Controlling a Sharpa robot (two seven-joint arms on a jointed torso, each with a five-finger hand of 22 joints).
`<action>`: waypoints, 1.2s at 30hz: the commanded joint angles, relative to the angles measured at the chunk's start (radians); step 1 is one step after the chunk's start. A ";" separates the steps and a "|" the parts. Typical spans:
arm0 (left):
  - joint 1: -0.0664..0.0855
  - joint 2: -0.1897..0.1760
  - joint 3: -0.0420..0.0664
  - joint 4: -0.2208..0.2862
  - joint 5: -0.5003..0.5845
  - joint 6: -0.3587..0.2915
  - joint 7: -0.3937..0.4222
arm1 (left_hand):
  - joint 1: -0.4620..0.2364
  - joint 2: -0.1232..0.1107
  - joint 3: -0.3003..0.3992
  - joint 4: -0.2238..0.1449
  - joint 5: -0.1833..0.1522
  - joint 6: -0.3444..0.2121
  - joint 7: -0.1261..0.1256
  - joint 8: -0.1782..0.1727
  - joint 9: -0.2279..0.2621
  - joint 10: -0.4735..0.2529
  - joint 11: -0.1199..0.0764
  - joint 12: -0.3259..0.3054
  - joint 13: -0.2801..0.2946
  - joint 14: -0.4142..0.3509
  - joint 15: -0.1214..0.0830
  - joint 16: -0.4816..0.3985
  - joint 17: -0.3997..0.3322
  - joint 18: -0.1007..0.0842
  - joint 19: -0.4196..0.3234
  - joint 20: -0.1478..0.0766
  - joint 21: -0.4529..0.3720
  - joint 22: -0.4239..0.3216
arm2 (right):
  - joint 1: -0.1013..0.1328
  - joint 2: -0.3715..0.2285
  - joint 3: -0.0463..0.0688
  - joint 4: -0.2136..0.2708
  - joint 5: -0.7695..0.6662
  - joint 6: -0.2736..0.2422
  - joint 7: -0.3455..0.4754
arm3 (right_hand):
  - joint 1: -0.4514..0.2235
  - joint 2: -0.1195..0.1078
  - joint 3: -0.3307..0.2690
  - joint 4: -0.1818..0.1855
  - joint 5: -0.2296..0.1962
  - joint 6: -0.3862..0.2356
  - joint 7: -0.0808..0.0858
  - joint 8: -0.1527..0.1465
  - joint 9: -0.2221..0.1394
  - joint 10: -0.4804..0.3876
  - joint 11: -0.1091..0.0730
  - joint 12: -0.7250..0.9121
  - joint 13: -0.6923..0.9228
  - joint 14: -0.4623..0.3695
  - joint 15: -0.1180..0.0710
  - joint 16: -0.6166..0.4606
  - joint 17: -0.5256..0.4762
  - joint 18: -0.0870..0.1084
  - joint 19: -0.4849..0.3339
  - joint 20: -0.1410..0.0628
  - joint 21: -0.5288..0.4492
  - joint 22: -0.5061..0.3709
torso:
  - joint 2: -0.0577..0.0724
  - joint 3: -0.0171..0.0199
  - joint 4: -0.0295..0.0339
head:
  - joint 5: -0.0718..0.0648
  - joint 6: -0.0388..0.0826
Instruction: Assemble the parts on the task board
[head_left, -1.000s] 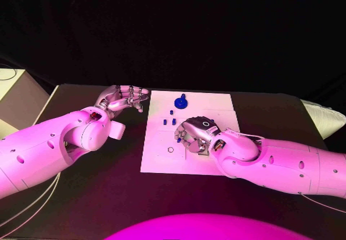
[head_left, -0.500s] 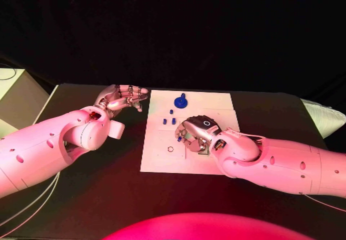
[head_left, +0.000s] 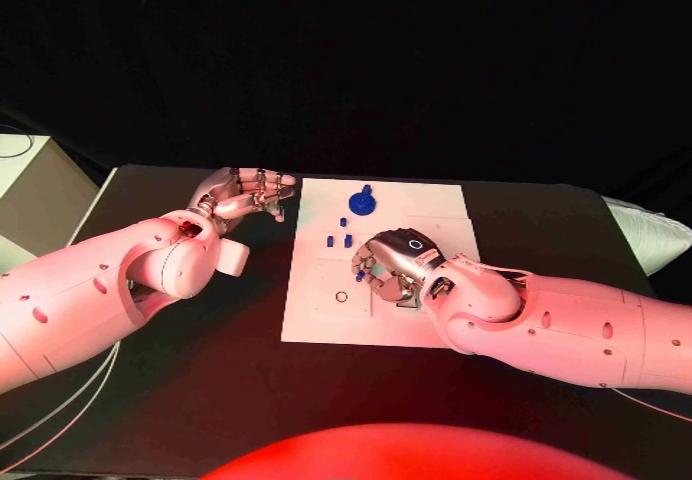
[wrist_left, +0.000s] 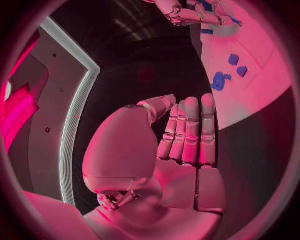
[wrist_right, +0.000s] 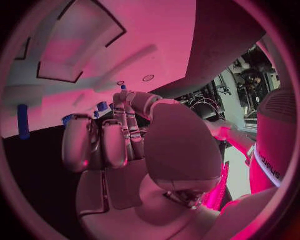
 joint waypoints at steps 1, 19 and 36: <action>-0.001 0.000 0.001 0.003 0.006 0.012 0.003 | 0.002 0.006 -0.007 -0.001 0.003 0.000 0.002 0.006 -0.001 -0.004 0.004 -0.002 -0.001 0.003 -0.001 -0.005 -0.001 0.014 0.006 -0.002 -0.006 -0.001 | -0.001 0.001 0.000 -0.003 -0.018 0.012 -0.002 | -0.005 0.009 0.006 0.000 0.003 0.006 0.001 0.003 0.001 0.019 -0.011 0.004 0.001 0.046 -0.005 0.006 0.001 -0.013 0.023 -0.007 0.003 0.069 | 0.000 -0.0011 0.0000 | -0.001 -0.001; -0.001 -0.002 0.001 0.010 0.006 0.012 0.001 | 0.002 0.006 -0.008 -0.001 0.003 -0.001 0.002 0.006 -0.001 -0.005 0.004 -0.003 -0.002 0.003 -0.001 -0.006 -0.001 0.014 0.006 -0.002 -0.006 -0.001 | -0.003 0.018 0.000 -0.030 -0.019 0.029 0.000 | -0.006 0.008 0.006 0.000 0.004 0.006 0.001 0.004 0.002 0.019 -0.012 0.004 0.002 0.047 -0.005 0.007 0.001 -0.013 0.023 -0.007 0.004 0.070 | 0.000 -0.0008 0.0008 | -0.002 -0.006; -0.001 -0.005 0.001 0.011 0.006 0.012 0.000 | 0.002 0.006 -0.008 -0.001 0.003 -0.001 0.002 0.006 -0.001 -0.005 0.004 -0.003 -0.002 0.003 -0.001 -0.006 -0.001 0.014 0.006 -0.002 -0.006 -0.001 | -0.014 0.027 -0.004 -0.037 -0.019 0.056 0.003 | -0.008 0.008 0.006 0.000 0.006 0.006 0.001 0.004 0.002 0.019 -0.011 0.003 0.002 0.046 -0.005 0.007 0.000 -0.013 0.023 -0.007 0.003 0.069 | 0.000 -0.0005 -0.0003 | 0.001 -0.016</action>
